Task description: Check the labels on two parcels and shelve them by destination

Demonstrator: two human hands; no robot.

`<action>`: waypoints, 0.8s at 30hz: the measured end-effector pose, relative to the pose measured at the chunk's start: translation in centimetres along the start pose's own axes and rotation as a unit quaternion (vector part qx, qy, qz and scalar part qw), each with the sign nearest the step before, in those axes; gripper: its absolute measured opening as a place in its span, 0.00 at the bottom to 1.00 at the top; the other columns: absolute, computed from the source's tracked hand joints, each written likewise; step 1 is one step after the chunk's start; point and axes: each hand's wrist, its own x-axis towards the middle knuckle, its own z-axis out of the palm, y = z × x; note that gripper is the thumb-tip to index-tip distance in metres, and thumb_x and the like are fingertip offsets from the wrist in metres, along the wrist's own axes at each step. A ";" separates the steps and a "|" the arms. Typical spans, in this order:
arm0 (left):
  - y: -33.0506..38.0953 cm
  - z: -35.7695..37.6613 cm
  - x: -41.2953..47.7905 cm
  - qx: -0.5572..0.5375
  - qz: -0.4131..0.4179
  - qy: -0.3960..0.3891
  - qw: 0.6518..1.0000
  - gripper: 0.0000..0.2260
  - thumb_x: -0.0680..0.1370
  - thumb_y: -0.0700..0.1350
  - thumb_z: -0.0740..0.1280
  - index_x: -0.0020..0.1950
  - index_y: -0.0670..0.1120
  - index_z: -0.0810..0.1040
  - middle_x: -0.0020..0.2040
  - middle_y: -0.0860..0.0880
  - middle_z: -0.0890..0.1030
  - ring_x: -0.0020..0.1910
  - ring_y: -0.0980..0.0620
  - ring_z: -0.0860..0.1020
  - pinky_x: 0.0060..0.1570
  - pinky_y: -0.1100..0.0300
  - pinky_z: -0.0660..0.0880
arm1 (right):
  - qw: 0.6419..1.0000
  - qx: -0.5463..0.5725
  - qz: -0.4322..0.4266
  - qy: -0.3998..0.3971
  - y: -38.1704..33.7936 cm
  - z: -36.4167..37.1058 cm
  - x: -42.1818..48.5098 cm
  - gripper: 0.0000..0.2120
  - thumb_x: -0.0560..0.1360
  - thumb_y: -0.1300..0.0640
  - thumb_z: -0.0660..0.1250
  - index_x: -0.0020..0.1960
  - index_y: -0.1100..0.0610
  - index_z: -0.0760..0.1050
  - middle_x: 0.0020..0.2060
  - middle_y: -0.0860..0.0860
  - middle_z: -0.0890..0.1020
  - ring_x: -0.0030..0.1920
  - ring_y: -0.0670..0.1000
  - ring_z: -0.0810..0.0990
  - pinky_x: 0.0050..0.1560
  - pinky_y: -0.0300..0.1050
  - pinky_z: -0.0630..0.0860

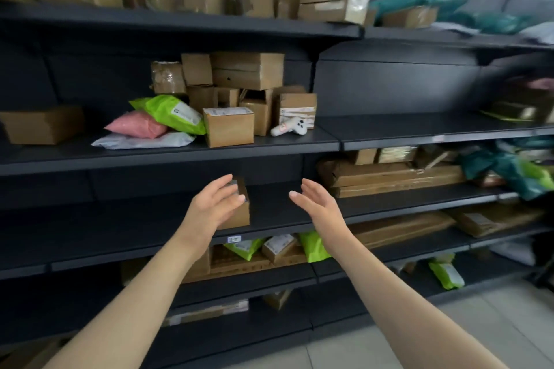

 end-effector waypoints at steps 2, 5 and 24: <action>1.2 2.6 -0.2 -0.005 0.009 -0.034 0.999 0.26 0.66 0.53 0.75 0.62 0.61 0.73 0.66 0.50 0.76 0.64 0.54 0.75 0.65 0.52 0.71 | 1.000 0.004 -0.013 0.022 -1.4 -2.2 -1.8 0.32 0.74 0.52 0.73 0.75 0.53 0.66 0.74 0.49 0.70 0.74 0.48 0.67 0.68 0.41 0.65; 2.8 6.3 0.5 -0.017 0.018 -0.099 0.995 0.24 0.66 0.53 0.75 0.59 0.64 0.73 0.65 0.52 0.76 0.63 0.55 0.76 0.66 0.51 0.71 | 0.997 0.003 -0.028 0.071 -3.1 -5.6 -4.1 0.32 0.74 0.54 0.73 0.75 0.53 0.66 0.74 0.49 0.70 0.73 0.48 0.68 0.69 0.41 0.66; 3.2 31.6 0.2 -0.123 0.011 -0.495 0.860 0.24 0.73 0.37 0.68 0.68 0.50 0.71 0.65 0.45 0.77 0.64 0.47 0.75 0.66 0.49 0.69 | 0.839 -0.035 -0.047 0.541 -8.0 -20.2 -25.3 0.31 0.72 0.52 0.75 0.72 0.57 0.69 0.69 0.53 0.75 0.68 0.50 0.74 0.55 0.33 0.74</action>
